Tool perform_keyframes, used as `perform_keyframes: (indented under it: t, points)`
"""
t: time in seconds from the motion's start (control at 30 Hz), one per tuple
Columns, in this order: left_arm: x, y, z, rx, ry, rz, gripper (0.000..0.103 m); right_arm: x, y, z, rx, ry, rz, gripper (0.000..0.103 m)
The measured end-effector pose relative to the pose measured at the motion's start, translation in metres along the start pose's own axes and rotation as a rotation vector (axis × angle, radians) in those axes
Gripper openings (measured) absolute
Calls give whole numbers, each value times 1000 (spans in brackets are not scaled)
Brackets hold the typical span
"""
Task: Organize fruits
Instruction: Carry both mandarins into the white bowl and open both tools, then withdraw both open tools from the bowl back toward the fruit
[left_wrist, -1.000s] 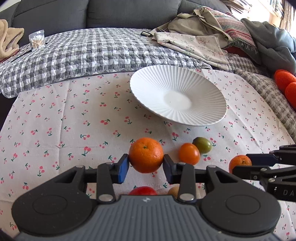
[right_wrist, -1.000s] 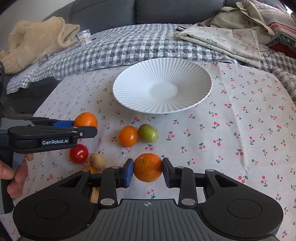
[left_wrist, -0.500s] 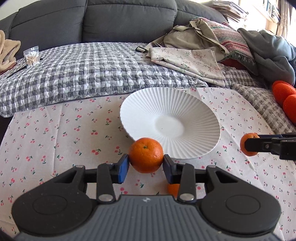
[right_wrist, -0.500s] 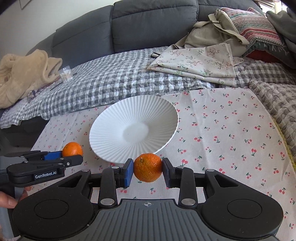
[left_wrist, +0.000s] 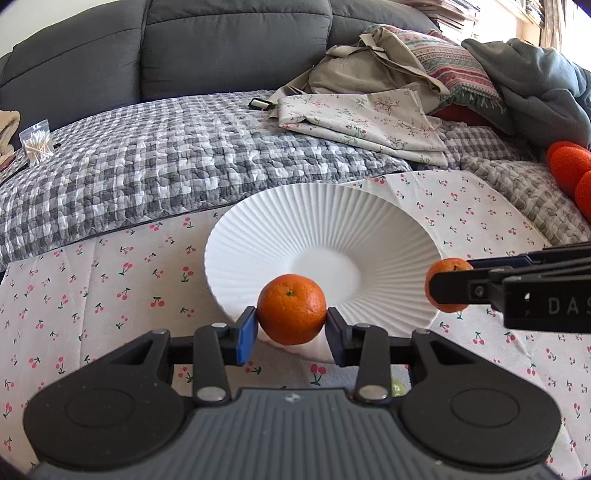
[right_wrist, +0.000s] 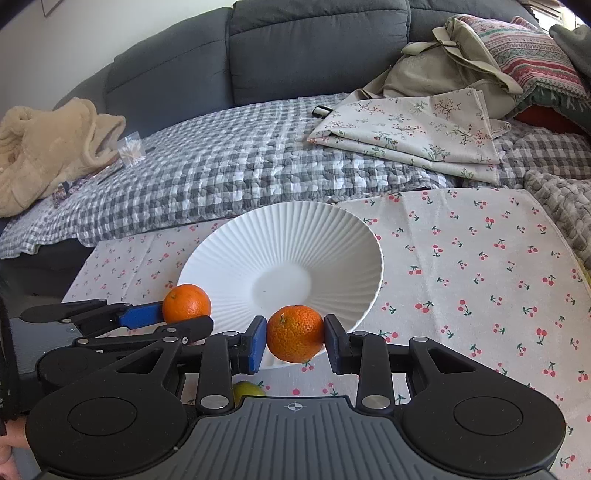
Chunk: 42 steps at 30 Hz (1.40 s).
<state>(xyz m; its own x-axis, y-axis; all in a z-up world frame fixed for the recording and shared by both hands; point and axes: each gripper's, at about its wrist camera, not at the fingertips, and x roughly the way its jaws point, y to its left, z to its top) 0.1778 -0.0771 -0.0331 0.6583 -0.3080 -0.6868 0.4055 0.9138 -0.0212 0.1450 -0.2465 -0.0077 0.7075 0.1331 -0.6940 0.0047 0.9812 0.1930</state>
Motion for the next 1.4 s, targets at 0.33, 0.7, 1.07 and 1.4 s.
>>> perform_keyframes:
  t: [0.33,0.7,1.07,1.4]
  points:
    - [20,-7,1,72,1,36,38,35,3,3,-16,37,-22,32]
    - [24,-4,2,59,-3,14,40,44,1,2,10,37,-17,35]
    - [-3,15,11,-22,-38,-11,63,17,-21,13,103,11,-19,44]
    - [-28,26,13,-103,-24,-14,64,-17,-24,13,135,-3,-15,63]
